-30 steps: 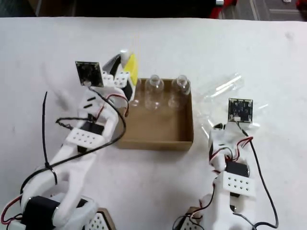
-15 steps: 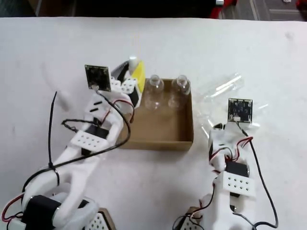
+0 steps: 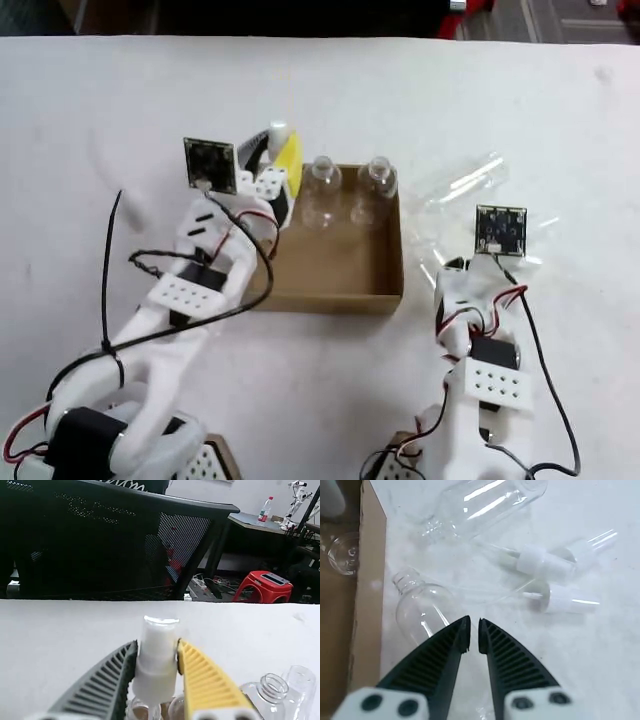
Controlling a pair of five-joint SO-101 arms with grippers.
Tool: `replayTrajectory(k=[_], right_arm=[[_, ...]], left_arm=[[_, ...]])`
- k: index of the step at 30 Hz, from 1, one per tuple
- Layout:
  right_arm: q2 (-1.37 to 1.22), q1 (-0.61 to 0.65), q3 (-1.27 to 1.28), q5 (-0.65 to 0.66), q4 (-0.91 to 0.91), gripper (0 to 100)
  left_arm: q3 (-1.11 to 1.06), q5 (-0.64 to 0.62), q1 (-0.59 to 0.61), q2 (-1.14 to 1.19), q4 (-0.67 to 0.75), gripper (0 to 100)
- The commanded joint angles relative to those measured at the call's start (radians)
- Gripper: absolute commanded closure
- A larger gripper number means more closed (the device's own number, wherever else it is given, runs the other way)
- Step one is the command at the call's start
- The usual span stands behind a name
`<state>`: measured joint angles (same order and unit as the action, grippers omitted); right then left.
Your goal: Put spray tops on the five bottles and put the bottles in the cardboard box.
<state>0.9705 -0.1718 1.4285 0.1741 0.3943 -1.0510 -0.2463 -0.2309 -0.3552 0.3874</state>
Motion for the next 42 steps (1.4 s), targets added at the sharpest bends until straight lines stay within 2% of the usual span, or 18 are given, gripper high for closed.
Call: replayTrajectory(k=[1, 9, 17, 24, 31, 38, 42], right_arm=[[-0.007, 0.008, -0.023, 0.009, -0.019, 97.8], [-0.007, 0.008, -0.023, 0.009, -0.019, 97.8], [-0.007, 0.008, -0.023, 0.009, -0.019, 97.8], [-0.007, 0.008, -0.023, 0.009, -0.021, 97.8], [-0.007, 0.010, -0.023, 0.009, -0.021, 97.8], [-0.007, 0.010, -0.023, 0.009, -0.021, 97.8], [-0.007, 0.010, -0.023, 0.009, -0.021, 97.8]], left_arm=[[0.009, 0.014, 0.016, 0.019, 0.014, 96], [0.028, 0.012, 0.033, 0.143, 0.133, 96], [0.028, 0.009, 0.024, 0.143, 0.133, 95], [-0.025, -0.026, 0.022, 0.116, 0.127, 77], [-0.023, -0.051, 0.027, -0.088, -0.072, 77], [-0.023, -0.048, 0.039, -0.297, -0.213, 77], [-0.023, -0.051, 0.077, -0.450, -0.422, 77]])
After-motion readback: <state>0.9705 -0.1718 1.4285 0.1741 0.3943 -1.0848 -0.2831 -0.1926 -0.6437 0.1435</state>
